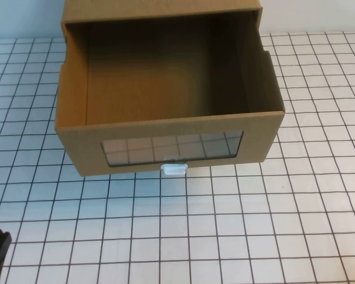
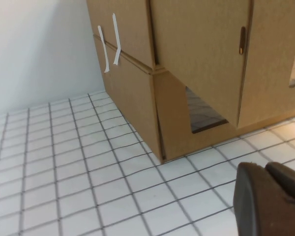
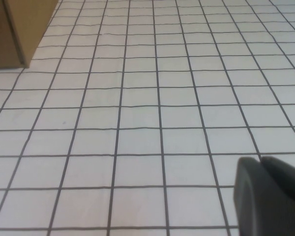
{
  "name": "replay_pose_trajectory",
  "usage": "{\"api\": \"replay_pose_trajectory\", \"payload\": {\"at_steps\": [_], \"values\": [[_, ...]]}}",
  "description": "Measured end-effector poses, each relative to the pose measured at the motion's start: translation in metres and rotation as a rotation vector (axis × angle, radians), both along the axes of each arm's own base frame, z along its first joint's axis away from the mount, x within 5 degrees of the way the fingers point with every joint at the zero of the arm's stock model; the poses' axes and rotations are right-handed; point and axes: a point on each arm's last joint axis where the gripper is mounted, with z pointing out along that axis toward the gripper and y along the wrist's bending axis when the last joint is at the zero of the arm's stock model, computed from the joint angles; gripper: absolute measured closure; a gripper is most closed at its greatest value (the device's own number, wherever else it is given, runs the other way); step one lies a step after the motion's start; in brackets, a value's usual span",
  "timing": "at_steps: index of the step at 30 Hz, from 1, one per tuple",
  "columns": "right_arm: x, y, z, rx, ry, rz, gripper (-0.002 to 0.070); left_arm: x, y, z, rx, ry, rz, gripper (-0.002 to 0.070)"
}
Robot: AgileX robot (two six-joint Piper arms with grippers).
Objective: Open the shoe box
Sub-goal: 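Pull the top drawer of the cardboard box fully open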
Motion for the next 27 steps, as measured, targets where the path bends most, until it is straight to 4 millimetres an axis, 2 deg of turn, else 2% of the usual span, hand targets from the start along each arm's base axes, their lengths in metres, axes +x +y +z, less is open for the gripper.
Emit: {"api": "replay_pose_trajectory", "payload": {"at_steps": [4,8,16,20,27], "values": [[0.000,0.000,0.000,0.002,0.000,0.000,0.0689,-0.001,0.001,0.001,0.112,-0.051,0.001,0.0677],[0.000,0.000,0.000,0.003,0.000,0.000,0.0689,-0.005,0.006,0.000,0.094,-0.062,0.064,0.0677],[0.000,0.001,0.000,0.022,0.002,0.002,0.0689,-0.006,0.015,-0.015,0.021,0.131,0.249,0.0677],[0.000,0.001,0.000,0.024,0.000,0.002,0.0690,-0.008,0.015,-0.024,0.034,0.229,0.253,0.0677],[0.000,0.001,0.000,0.026,0.001,0.002,0.0689,-0.008,0.015,-0.025,0.039,0.249,0.250,0.0677]]}}
